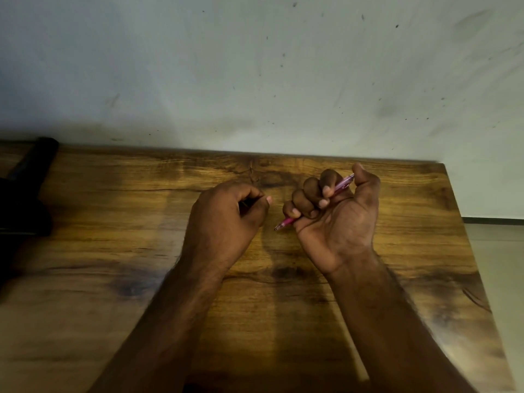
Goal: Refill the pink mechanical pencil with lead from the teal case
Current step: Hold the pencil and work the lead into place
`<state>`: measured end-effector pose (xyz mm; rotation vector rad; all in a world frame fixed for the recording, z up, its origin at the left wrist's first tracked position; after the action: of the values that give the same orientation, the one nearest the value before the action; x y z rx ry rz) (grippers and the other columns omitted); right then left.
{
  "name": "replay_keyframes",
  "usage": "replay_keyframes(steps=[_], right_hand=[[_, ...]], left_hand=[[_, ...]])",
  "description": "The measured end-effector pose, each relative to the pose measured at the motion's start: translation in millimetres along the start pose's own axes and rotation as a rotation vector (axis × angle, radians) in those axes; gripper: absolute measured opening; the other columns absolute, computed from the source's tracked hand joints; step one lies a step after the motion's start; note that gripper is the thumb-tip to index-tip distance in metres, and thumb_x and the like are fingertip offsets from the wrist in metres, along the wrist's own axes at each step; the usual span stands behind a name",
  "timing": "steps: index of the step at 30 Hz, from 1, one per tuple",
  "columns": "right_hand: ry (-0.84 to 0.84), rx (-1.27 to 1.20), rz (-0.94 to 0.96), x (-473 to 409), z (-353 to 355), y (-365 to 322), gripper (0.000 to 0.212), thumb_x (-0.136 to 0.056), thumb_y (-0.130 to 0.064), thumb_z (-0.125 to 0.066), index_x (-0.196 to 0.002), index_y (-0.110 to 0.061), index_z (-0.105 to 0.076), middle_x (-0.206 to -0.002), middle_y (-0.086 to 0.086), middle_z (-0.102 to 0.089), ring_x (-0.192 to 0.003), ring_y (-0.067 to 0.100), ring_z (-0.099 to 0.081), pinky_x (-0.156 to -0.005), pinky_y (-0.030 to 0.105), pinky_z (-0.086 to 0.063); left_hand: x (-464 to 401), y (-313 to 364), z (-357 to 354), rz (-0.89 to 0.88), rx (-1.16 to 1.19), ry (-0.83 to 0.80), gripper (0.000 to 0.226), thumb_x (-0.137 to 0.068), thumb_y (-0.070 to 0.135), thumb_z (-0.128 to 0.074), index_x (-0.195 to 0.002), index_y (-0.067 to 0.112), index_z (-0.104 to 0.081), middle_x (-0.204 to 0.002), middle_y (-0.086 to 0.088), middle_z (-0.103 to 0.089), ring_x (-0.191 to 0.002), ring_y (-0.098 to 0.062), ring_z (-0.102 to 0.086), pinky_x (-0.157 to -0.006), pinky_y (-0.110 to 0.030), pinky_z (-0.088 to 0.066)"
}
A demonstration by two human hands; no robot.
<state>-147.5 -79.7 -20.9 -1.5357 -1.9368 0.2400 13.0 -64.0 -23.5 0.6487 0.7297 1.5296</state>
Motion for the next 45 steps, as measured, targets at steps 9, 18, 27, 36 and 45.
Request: replay_keyframes(steps=[9,18,27,36,45], right_hand=[[0.002,-0.006,-0.003,0.1,-1.1,0.1,0.058,-0.099,-0.055,-0.036,-0.06,-0.012,-0.043,-0.053,0.0,-0.028,-0.051,0.015,-0.024,-0.055,0.031,-0.031],[0.001,0.003,-0.01,0.4,-0.7,0.4,0.059,-0.099,-0.056,-0.037,-0.059,-0.012,-0.043,-0.052,0.0,-0.027,-0.051,0.015,-0.023,-0.057,0.032,-0.03],[0.026,0.015,-0.006,-0.2,-0.2,0.8,0.061,-0.1,-0.056,-0.039,-0.058,-0.012,-0.04,-0.051,0.001,-0.024,-0.05,0.016,-0.022,-0.056,0.032,-0.029],[0.024,0.023,-0.012,0.5,-1.0,0.9,0.066,-0.099,-0.06,-0.04,-0.054,-0.013,-0.042,-0.05,0.001,-0.025,-0.049,0.016,-0.021,-0.057,0.033,-0.028],[0.03,0.01,-0.02,0.3,-0.3,0.9,0.067,-0.099,-0.061,-0.04,-0.053,-0.012,-0.041,-0.049,0.001,-0.025,-0.048,0.016,-0.022,-0.056,0.033,-0.029]], left_hand=[[0.5,0.0,0.0,0.001,0.015,-0.006,0.009,-0.093,0.039,-0.073,-0.088,0.032,-0.077,-0.077,0.019,-0.069,-0.073,0.004,-0.064,-0.062,-0.017,-0.049],[0.4,-0.4,-0.2,-0.002,0.008,-0.011,0.009,-0.093,0.039,-0.072,-0.089,0.033,-0.076,-0.076,0.021,-0.068,-0.077,0.005,-0.065,-0.061,-0.013,-0.046],[1.1,0.0,-0.1,0.001,0.012,-0.009,0.009,-0.093,0.038,-0.073,-0.089,0.031,-0.077,-0.078,0.019,-0.07,-0.074,0.004,-0.065,-0.063,-0.016,-0.049],[1.0,1.0,0.0,0.0,0.021,-0.007,0.008,-0.093,0.036,-0.074,-0.089,0.03,-0.077,-0.078,0.017,-0.07,-0.072,0.004,-0.064,-0.063,-0.018,-0.05],[0.9,1.3,-0.6,0.003,0.018,-0.014,0.01,-0.093,0.037,-0.073,-0.09,0.029,-0.077,-0.079,0.016,-0.071,-0.073,0.003,-0.064,-0.064,-0.02,-0.051]])
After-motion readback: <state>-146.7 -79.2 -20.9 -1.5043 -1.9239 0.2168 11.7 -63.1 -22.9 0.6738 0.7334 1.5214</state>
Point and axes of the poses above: each hand's wrist, its own x-axis away from the middle knuckle, its own z-axis out of the back of the hand, y = z × x, the point moved 3 cm from there along -x, towards the middle knuckle
